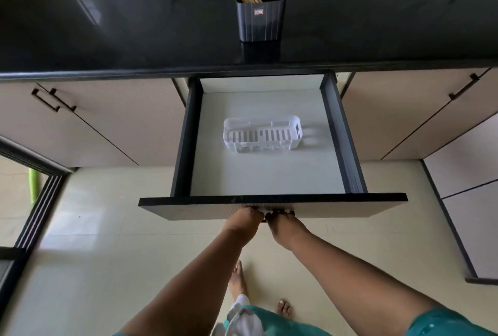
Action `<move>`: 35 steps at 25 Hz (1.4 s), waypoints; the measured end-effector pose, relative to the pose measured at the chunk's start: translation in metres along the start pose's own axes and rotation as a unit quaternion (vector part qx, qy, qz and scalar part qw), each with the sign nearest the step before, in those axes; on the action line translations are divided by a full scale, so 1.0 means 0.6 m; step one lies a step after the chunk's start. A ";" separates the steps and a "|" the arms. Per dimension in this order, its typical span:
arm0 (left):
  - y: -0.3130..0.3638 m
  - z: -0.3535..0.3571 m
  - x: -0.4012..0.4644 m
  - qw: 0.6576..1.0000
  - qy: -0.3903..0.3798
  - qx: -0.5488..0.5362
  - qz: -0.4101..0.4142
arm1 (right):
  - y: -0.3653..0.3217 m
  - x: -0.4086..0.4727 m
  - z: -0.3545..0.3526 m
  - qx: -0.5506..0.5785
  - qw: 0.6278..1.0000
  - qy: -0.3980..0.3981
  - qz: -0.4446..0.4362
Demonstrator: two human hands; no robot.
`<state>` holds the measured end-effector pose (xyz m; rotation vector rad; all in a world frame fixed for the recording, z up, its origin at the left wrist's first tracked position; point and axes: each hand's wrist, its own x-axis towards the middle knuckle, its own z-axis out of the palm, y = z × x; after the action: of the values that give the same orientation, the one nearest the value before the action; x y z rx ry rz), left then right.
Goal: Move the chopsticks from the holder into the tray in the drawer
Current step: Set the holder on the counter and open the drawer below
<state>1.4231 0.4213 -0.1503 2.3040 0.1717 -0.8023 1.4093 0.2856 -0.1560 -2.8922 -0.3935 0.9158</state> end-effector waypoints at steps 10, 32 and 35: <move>-0.022 0.021 -0.057 0.971 -0.008 0.211 0.110 | -0.027 -0.043 0.008 0.000 0.999 0.024 0.039; 0.265 -0.328 0.016 0.892 0.330 0.170 0.260 | -0.012 0.014 -0.459 0.123 0.943 0.300 0.069; 0.325 -0.405 0.099 0.897 0.323 0.146 0.263 | 0.000 0.089 -0.550 0.125 0.938 0.318 0.062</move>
<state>1.6560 0.4246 0.0645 2.6361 -0.2976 0.2440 1.6415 0.2998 0.0842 -2.7814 -0.0328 -0.0024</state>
